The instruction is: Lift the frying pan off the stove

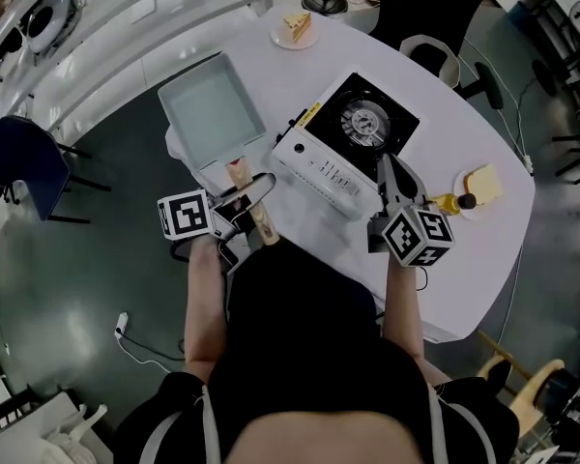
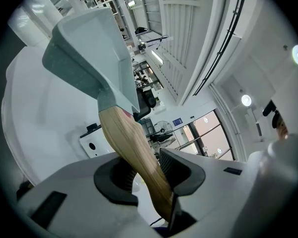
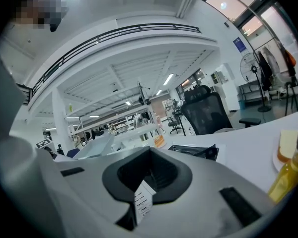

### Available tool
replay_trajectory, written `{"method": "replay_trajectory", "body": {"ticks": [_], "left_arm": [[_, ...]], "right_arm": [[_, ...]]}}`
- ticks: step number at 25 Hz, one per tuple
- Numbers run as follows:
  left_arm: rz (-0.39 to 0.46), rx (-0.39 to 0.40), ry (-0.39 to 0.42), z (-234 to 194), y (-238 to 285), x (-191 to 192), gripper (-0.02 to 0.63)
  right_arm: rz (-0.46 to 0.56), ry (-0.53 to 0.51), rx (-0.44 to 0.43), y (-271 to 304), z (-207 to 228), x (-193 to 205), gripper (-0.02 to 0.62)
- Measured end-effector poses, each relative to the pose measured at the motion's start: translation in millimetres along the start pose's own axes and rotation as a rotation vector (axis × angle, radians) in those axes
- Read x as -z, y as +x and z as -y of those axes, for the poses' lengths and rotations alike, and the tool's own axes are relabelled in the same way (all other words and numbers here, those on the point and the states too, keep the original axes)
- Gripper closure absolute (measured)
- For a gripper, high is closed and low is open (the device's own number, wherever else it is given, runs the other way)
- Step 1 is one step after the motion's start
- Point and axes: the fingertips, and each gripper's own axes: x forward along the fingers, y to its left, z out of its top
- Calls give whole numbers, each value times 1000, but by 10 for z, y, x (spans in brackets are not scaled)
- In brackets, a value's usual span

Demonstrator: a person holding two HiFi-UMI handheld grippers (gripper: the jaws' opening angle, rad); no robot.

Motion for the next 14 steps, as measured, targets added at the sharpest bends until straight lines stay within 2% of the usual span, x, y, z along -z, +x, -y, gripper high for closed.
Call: {"method": "replay_trajectory", "body": {"ticks": [9, 14], "left_arm": [[-13, 3, 4, -56, -6, 4, 468], [-9, 22, -32, -8, 37, 18, 468]], "right_arm": [[-7, -10, 11, -3, -20, 22, 594], [-9, -12, 10, 4, -12, 31, 594]]}}
